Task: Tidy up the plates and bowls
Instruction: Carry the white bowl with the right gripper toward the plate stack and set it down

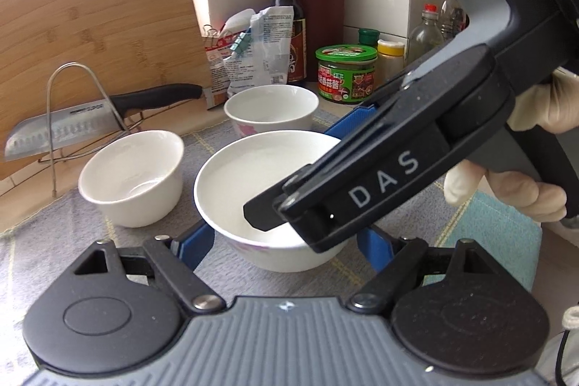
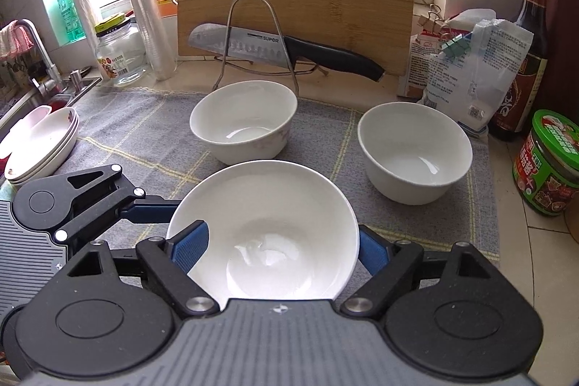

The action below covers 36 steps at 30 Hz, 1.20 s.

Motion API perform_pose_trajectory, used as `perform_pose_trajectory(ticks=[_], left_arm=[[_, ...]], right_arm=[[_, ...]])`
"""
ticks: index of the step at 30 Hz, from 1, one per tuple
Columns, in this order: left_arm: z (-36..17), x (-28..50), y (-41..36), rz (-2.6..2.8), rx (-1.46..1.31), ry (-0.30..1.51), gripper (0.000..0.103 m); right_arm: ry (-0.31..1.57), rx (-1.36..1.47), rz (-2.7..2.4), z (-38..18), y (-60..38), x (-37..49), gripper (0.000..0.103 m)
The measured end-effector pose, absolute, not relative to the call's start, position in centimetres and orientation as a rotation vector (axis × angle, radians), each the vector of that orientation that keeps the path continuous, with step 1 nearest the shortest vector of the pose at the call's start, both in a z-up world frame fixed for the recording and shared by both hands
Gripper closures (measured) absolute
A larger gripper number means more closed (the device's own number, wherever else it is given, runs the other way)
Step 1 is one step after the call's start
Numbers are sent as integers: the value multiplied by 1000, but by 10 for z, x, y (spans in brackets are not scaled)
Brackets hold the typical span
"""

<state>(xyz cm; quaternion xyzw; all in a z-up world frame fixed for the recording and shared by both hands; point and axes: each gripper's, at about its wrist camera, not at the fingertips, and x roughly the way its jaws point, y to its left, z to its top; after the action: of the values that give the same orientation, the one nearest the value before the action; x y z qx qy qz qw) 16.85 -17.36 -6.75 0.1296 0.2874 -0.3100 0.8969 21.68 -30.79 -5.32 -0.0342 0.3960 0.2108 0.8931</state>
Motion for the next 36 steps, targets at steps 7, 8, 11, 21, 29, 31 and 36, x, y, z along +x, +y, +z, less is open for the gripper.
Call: perform_pose_trajectory(ticks=[7, 8, 11, 21, 29, 31, 36], left_arm=[[-60, 156, -134, -610, 276, 605, 18], [-59, 154, -127, -603, 277, 607, 18], [-57, 149, -108, -582, 274, 612, 18], [-55, 136, -48, -513, 263, 631, 18], [-58, 136, -10, -480, 253, 659, 18], [-60, 135, -3, -478, 249, 668, 18], [-64, 136, 8, -472, 241, 684, 18]], right_arm=[[821, -74, 481, -45, -271, 210, 13], [822, -74, 490, -45, -265, 209, 13], [825, -80, 517, -43, -245, 208, 13], [827, -106, 595, -42, -180, 206, 13], [848, -127, 640, -48, -137, 209, 13], [855, -135, 649, -51, -129, 209, 13], [871, -145, 660, -57, -115, 209, 13]])
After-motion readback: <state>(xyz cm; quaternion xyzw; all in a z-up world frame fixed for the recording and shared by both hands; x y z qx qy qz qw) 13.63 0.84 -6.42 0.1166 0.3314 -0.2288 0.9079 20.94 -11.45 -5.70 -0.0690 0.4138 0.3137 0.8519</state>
